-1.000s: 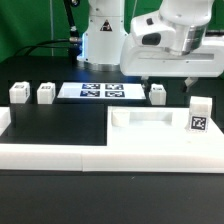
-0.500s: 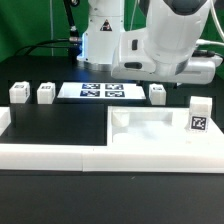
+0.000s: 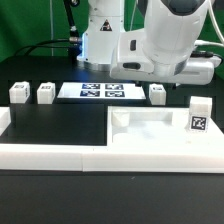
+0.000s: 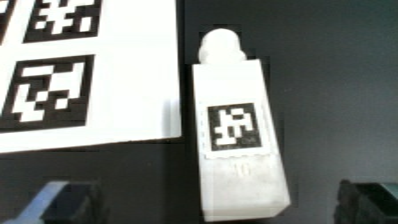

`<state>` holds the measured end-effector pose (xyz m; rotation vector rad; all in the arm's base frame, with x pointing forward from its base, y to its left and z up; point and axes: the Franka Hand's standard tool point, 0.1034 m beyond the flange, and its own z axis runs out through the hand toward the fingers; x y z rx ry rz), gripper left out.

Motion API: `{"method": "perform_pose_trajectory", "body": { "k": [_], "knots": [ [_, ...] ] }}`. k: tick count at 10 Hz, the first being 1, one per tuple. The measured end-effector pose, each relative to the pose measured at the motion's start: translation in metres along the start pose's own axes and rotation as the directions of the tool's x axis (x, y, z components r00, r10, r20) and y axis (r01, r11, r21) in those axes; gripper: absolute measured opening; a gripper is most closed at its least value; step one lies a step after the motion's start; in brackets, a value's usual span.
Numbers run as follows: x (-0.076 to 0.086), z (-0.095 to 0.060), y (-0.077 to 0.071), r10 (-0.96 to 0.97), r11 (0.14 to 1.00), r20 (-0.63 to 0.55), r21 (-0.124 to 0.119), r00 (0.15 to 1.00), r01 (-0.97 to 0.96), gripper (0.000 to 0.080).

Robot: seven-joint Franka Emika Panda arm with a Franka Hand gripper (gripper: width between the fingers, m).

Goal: Assemble square table

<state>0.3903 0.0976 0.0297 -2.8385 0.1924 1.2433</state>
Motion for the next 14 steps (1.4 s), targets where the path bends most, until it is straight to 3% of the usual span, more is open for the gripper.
{"method": "perform_pose_trajectory", "body": {
  "k": [3,7,8,9,10,11,14],
  "knots": [
    [0.0023,0.0164,0.0016,0.010,1.000,0.035,-0.004,0.999,-0.009,0.0649],
    [0.0035,0.0155,0.0044,0.012,1.000,0.032,-0.005,0.999,-0.012,0.0649],
    [0.0037,0.0154,0.0050,0.013,1.000,0.032,-0.004,0.999,-0.013,0.0518],
    [0.0038,0.0153,0.0054,0.014,1.000,0.032,-0.003,0.999,-0.013,0.0518],
    [0.0039,0.0151,0.0059,0.014,1.000,0.032,-0.002,0.999,-0.014,0.0379],
    [0.0040,0.0150,0.0062,0.015,1.000,0.032,-0.002,0.999,-0.015,0.0289],
    [0.0042,0.0148,0.0069,0.016,1.000,0.032,-0.001,0.999,-0.016,0.0290]
  ]
}}
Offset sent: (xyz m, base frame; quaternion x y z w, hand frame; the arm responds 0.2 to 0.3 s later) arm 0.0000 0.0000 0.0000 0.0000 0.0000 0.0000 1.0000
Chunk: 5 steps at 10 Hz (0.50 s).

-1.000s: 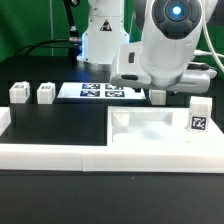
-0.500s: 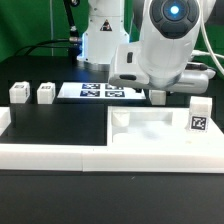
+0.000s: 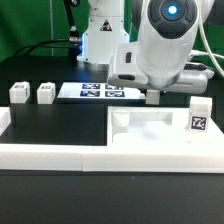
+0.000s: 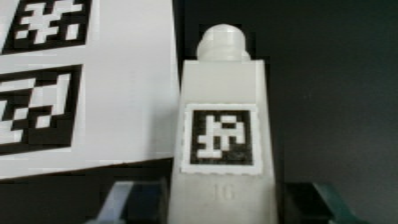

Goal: Assemble square table

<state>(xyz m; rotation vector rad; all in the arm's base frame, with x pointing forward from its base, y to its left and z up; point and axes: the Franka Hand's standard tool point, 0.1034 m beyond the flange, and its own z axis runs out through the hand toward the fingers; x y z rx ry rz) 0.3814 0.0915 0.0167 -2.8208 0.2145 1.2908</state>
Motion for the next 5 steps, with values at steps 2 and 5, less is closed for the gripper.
{"method": "perform_pose_trajectory", "body": {
  "k": [2,5],
  "knots": [
    [-0.003,-0.004,0.001,0.006,1.000,0.014,0.003,1.000,-0.006,0.0290],
    [-0.030,-0.084,0.013,-0.004,0.999,0.019,0.041,1.000,0.003,0.0290]
  ]
}}
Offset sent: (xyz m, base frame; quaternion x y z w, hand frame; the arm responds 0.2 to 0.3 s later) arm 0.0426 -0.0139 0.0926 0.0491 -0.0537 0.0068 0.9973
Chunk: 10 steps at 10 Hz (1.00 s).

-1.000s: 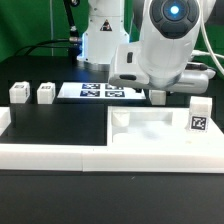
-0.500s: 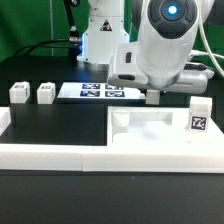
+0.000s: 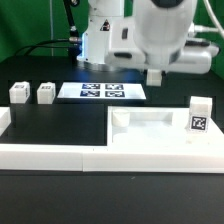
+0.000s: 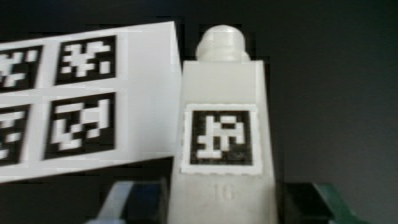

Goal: Assemble square table

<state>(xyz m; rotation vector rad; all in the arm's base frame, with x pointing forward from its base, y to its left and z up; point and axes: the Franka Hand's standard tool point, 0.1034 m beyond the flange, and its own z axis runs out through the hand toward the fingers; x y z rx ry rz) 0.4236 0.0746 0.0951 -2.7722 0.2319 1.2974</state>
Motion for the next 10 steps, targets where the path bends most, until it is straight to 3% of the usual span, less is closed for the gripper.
{"method": "perform_pose_trajectory", "body": {
  "k": [1,2,4,6,8,9,10],
  "knots": [
    [-0.008,-0.018,0.008,-0.012,1.000,-0.019,-0.009,1.000,0.011,0.0290],
    [-0.010,-0.026,0.013,-0.022,0.999,-0.053,-0.038,0.998,0.020,0.0291],
    [-0.008,-0.021,0.014,-0.015,0.999,-0.047,-0.038,0.999,0.014,0.0291],
    [0.002,-0.032,0.020,-0.036,0.999,-0.108,-0.032,0.993,0.032,0.0291],
    [0.004,-0.087,0.026,-0.089,0.995,-0.294,-0.068,0.952,0.072,0.0291],
    [0.007,-0.113,0.028,-0.147,0.987,-0.408,-0.123,0.901,0.106,0.0291],
    [0.008,-0.111,0.025,-0.144,0.988,-0.477,-0.112,0.867,0.103,0.0291]
  ]
}}
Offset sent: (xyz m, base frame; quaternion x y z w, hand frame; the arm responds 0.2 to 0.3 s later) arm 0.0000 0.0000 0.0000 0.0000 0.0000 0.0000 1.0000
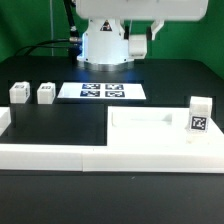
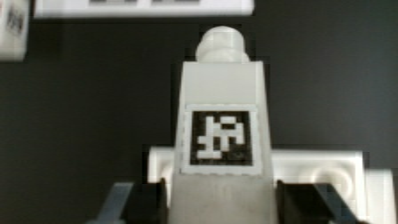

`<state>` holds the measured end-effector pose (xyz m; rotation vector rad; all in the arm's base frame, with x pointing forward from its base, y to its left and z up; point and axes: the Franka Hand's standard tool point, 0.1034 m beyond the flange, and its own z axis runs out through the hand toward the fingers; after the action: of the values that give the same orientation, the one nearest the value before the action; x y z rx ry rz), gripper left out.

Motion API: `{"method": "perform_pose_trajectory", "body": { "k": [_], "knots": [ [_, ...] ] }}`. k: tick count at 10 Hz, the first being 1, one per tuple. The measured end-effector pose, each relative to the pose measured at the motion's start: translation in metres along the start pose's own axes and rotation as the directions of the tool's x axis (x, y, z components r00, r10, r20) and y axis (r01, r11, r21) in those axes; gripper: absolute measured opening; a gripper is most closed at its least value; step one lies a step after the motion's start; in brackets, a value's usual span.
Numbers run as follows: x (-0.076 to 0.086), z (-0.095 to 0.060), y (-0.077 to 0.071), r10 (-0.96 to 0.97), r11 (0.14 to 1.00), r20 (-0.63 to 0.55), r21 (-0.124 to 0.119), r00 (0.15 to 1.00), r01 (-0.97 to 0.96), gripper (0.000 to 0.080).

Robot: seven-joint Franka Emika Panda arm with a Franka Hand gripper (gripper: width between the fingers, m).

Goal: Assemble square table

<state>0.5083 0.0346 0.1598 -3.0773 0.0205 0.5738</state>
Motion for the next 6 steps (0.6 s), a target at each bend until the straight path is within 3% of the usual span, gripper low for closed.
{"method": "perform_pose_trajectory", "body": {
  "k": [4,5,6],
  "knots": [
    [0.008,-0.001,0.000,-0.002,1.000,-0.262,0.014,0.965,0.006,0.0291],
    [0.017,-0.005,0.001,0.001,1.000,-0.350,0.013,0.937,0.004,0.0291],
    [0.038,-0.021,0.004,0.009,1.000,-0.433,0.009,0.901,-0.006,0.0291]
  ]
}}
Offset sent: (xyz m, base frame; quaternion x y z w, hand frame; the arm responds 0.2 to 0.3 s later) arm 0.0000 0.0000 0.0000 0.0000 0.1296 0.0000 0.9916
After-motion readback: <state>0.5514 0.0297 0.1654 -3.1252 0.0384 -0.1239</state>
